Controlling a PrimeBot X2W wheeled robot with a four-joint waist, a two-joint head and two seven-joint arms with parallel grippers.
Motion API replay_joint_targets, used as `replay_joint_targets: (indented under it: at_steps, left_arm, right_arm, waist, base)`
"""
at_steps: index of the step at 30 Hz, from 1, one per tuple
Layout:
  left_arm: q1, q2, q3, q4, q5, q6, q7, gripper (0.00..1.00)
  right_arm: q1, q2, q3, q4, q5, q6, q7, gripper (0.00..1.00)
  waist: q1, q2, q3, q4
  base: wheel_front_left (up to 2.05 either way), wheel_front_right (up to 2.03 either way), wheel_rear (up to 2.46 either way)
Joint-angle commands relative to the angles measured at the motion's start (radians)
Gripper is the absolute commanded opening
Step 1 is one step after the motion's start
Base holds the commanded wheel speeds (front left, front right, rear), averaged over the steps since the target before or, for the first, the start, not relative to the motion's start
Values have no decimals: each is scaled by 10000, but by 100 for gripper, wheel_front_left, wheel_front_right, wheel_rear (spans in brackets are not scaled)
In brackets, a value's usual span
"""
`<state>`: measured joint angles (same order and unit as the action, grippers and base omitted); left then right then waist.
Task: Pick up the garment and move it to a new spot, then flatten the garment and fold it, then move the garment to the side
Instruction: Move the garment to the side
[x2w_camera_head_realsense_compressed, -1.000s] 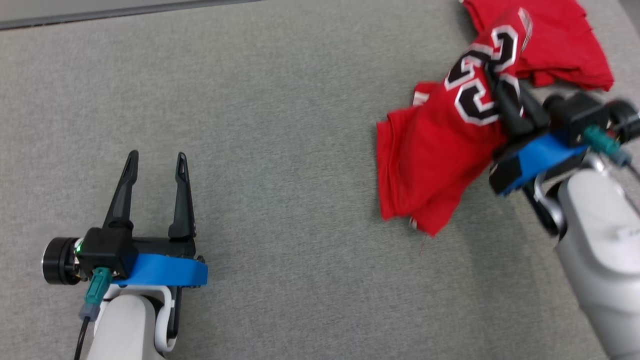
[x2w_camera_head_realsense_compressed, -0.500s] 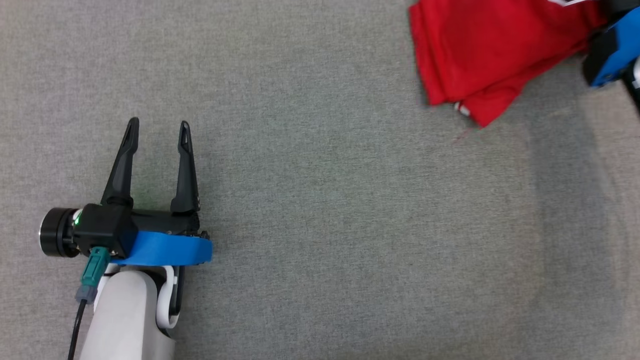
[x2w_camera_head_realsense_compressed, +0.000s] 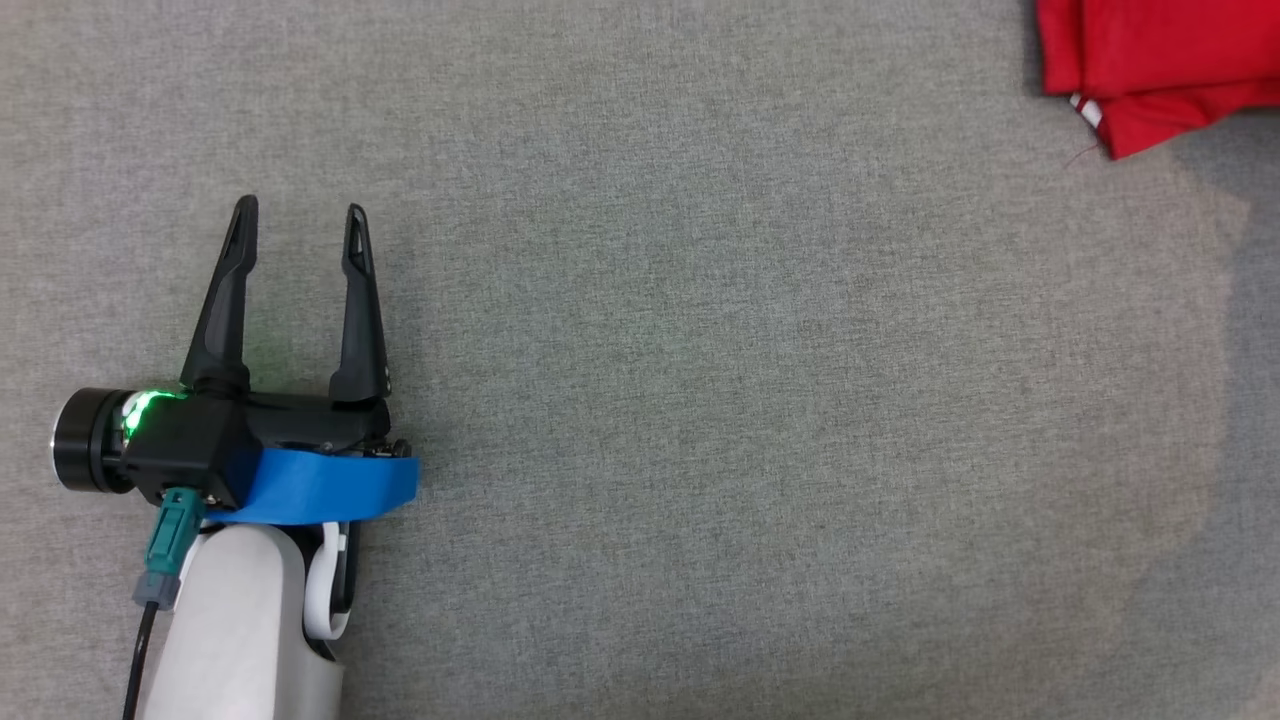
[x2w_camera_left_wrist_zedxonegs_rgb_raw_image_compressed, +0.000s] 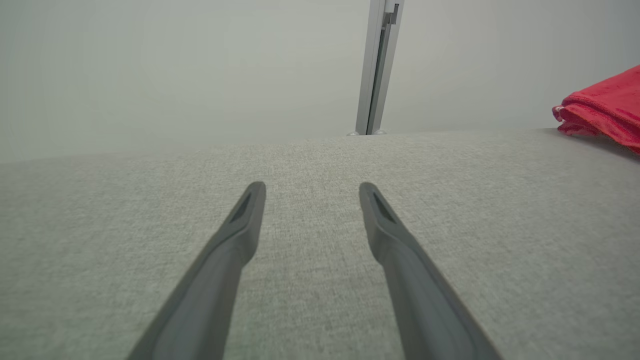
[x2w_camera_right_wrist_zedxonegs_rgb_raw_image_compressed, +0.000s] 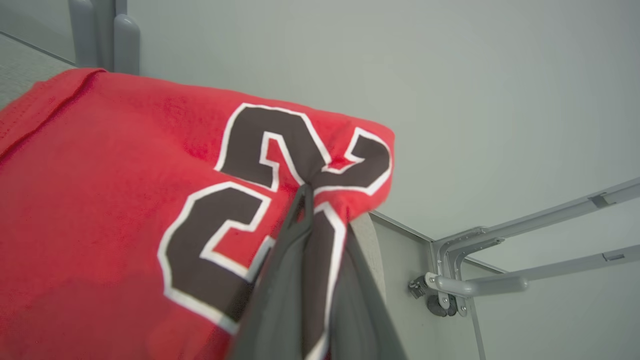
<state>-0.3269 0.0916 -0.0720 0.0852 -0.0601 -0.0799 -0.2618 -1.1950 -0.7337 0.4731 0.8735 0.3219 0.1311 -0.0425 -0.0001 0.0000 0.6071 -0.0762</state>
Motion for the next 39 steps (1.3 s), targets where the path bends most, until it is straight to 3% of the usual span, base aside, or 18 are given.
replay_joint_targets:
  at_steps: [1,9,11,12,13,22,28,33,39]
  left_arm:
    - [-176,17,-20,7,48,-8,-39,100]
    - [-273,52,-129,-126,68,-31,-32,100]
    - [-250,56,-138,-134,59,-26,-32,100]
    - [-247,59,-136,-136,49,-26,-30,100]
    - [-242,66,-127,-132,37,-24,-30,100]
    - [-71,-5,-48,44,-95,73,-33,100]
    - [371,-16,182,273,-224,108,-33,100]
    - [1005,16,482,411,-359,177,-33,100]
    - [1817,-29,774,431,-442,336,-33,100]
  right_arm:
    - [-303,-177,-44,140,124,-5,72,0]
    - [-928,-232,-121,1463,-164,-5,316,0]
    - [-1069,-152,-210,1688,-211,-5,206,27]
    - [-1111,-113,-228,1809,-251,-5,160,48]
    - [-1160,-102,-199,1949,-343,-5,157,100]
    - [-1396,115,-234,2825,-730,-3,-688,100]
    - [-833,850,-338,2805,-709,-3,-1791,100]
    - [25,1724,-595,2052,-579,-3,-2209,100]
    - [1997,2814,-1252,-163,-795,-3,-2226,100]
  waist:
    - [1,0,42,-16]
    - [1,0,289,16]
    - [1,0,309,52]
    - [1,0,319,71]
    - [1,0,324,87]
    - [1,0,-195,162]
    - [1,0,-1197,-2]
    - [1,0,-2155,-280]
    - [1,0,-3181,-566]
  base:
    - [0,0,0]
    - [0,0,0]
    - [0,0,0]
    - [0,0,0]
    - [0,0,0]
    - [0,0,0]
    - [0,0,0]
    - [0,0,0]
    - [0,0,0]
